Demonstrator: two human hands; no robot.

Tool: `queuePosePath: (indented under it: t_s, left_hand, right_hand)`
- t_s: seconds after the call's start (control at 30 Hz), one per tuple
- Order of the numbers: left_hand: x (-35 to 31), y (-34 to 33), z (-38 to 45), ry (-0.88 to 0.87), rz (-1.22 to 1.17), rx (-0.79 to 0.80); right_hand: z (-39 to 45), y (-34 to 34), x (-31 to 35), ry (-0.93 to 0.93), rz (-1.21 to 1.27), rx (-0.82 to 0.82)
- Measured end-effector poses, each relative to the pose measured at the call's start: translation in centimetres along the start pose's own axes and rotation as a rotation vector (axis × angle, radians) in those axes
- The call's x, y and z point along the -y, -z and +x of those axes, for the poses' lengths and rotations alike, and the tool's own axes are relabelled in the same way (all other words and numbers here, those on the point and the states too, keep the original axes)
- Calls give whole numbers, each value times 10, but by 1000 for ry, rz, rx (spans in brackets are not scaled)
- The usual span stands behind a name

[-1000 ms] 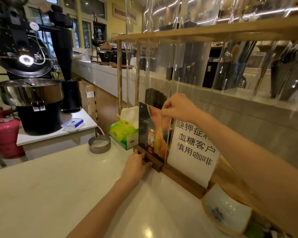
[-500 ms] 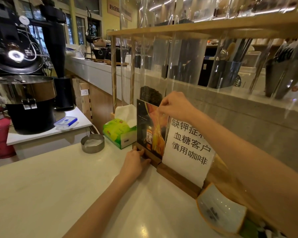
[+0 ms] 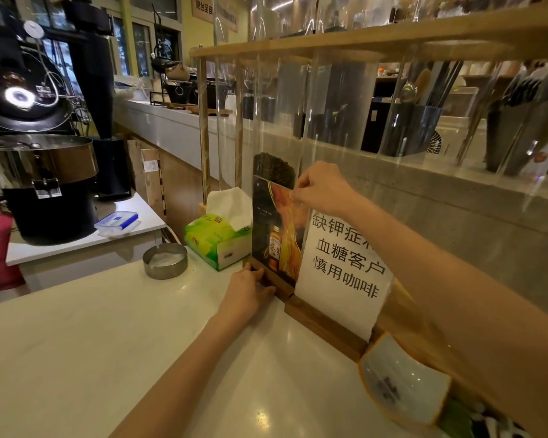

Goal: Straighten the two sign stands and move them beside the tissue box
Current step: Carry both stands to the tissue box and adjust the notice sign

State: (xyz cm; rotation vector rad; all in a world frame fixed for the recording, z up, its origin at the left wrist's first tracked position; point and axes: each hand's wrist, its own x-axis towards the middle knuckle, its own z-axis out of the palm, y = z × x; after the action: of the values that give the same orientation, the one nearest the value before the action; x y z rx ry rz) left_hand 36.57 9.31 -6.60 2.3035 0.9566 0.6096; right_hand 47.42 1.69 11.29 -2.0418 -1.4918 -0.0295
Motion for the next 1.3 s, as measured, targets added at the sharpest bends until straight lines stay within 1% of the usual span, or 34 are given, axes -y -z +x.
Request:
queuePosePath:
  t_s: [0.33,0.47,0.53,0.7,0.83,0.93,1.03,1.17,1.3]
  left_hand:
    - [1,-1,0,-28,23,11]
    - [0,1,0,-13,41,45]
    - [-3,3,-2,-14,40,55]
    - [-21,8,-19,-130,2,89]
    - [-42,16,-39,-200,21,48]
    - [-49,9,-53,-170,-4,27]
    - [-52,0,-62,-105,-28,-29]
    - [-55,-9,-70,-2,-119,-35]
    - [-55,-15,-75,21,-154,-26]
  right_hand:
    - [0,-1,2,-4,-33,-14]
    - [1,6,5,2,-144,72]
    - [1,14,5,-5,-176,90]
    - [-14,37,-2,39,-151,98]
    - [-34,55,-3,64,-195,93]
    - [-48,57,-3,53,-162,112]
    - [-62,50,-3,34,-152,109]
    - [-69,41,-7,27,-131,34]
    - [-71,37,-11,43,-126,-28]
